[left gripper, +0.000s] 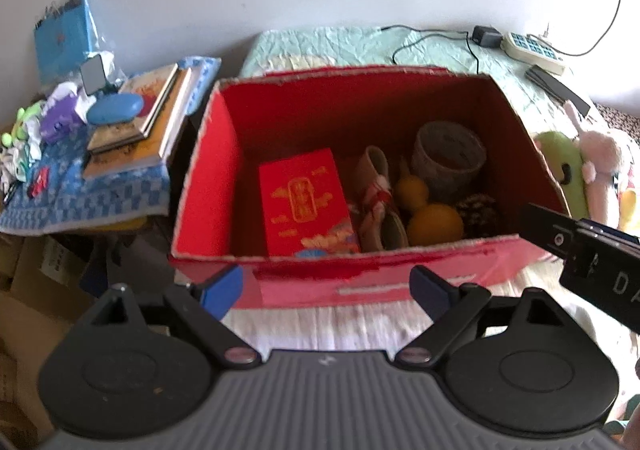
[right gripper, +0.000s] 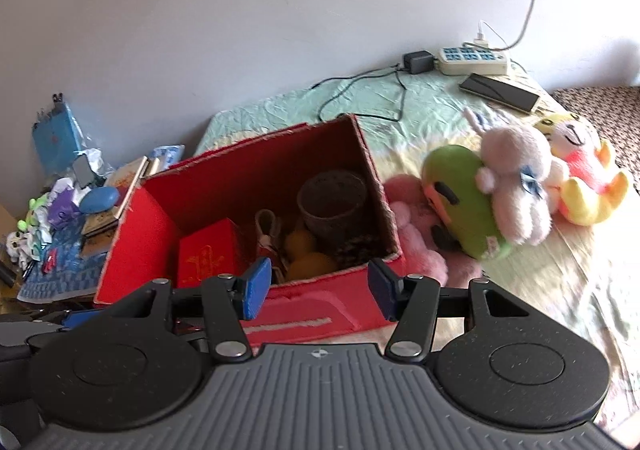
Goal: Organize objects
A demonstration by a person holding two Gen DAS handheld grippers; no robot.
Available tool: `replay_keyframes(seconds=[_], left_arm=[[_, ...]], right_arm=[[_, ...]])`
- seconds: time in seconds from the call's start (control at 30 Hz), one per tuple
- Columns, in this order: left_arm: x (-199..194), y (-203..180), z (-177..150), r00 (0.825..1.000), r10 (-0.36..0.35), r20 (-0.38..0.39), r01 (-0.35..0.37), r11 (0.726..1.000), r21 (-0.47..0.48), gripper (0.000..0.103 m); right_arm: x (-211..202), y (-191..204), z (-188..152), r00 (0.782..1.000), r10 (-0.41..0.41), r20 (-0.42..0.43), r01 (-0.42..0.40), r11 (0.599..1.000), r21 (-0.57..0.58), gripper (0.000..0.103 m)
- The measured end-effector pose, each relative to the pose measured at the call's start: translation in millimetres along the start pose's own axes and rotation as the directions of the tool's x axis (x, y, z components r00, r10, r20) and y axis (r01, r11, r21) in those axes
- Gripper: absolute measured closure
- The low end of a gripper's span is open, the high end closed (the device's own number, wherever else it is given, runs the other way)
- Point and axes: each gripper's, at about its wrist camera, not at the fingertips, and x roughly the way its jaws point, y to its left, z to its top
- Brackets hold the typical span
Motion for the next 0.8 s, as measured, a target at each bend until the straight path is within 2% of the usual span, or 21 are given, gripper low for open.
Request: replay_keyframes(seconds=[0.2,0.33,0.63,0.8], left_arm=[[4.0,2.9,-8.2,1.0,0.012,-0.018,-0.012,1.0,-0.009,0.012],[9.9,3.9,-15.5,0.999,0.015,-0.04,-0.015,1.0,-0.005,0.012],[23.6,6.3,-33.3,0.995,0.045,-0.088,-0.043,0.999,0.018,0.009],[28.0,8.4,-38.5,0.992,0.044,-0.118,-0.042,0.999,0.024,0.009]], right_arm=[[3.5,0.3,-12.7,0.997,-0.059,-0.041,0.058,0.998,-0.023,0.039],[8.0,1.5,-22.1,0.996,-0.051,-0.071,0.049,0.998,-0.028,0.035],[22.8,2.6,-36.6,0.98,-0.11,-0.166,0.102,0.993,-0.055,0.033],[24.5,3.3,-41.9,0.973,-0.113,-0.199,0.103,0.993,-0.063,0.031]])
